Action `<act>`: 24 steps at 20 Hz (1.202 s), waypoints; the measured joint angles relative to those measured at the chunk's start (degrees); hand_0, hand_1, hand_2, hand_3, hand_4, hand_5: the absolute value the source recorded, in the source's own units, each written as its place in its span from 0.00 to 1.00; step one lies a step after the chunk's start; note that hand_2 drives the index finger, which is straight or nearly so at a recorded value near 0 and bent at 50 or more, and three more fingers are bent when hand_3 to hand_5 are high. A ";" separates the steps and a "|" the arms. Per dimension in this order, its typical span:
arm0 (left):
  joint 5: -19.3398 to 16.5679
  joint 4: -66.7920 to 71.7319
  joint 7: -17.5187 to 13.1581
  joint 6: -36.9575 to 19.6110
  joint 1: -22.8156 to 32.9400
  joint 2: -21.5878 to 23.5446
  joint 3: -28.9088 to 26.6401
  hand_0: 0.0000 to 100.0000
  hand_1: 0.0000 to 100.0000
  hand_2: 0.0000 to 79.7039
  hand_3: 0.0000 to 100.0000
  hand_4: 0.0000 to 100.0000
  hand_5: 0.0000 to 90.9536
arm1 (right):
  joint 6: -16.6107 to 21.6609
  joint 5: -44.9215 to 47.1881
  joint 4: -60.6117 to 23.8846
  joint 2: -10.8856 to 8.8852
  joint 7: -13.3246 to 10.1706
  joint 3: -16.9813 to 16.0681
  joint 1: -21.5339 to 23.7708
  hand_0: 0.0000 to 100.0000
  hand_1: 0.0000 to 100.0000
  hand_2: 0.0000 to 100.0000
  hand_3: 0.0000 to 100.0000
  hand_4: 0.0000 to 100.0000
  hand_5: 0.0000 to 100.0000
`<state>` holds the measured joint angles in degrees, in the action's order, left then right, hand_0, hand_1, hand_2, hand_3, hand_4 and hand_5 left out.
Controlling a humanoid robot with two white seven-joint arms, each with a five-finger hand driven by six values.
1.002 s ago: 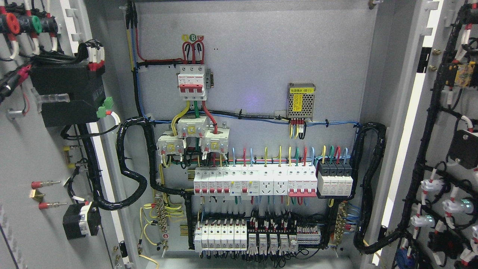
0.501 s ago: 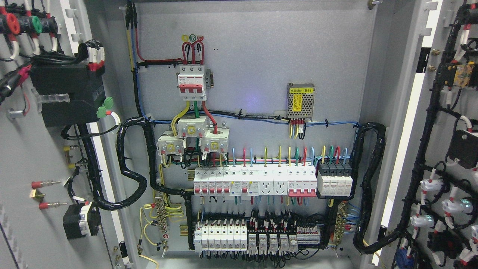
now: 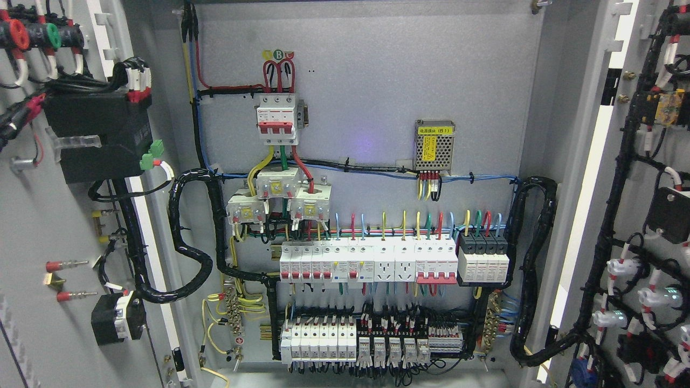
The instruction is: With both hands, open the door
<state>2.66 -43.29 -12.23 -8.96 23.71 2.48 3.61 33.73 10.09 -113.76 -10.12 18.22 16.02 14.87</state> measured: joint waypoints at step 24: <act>7.82 -52.23 0.27 -14.23 11.09 10.78 9.13 0.00 0.00 0.00 0.00 0.03 0.00 | 3.62 6.12 -4.38 -8.52 -0.04 -12.19 0.51 0.23 0.00 0.00 0.00 0.00 0.00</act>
<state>10.48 -95.52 -11.96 -23.18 34.79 13.26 12.74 37.34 16.21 -118.14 -18.64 18.18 3.83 15.38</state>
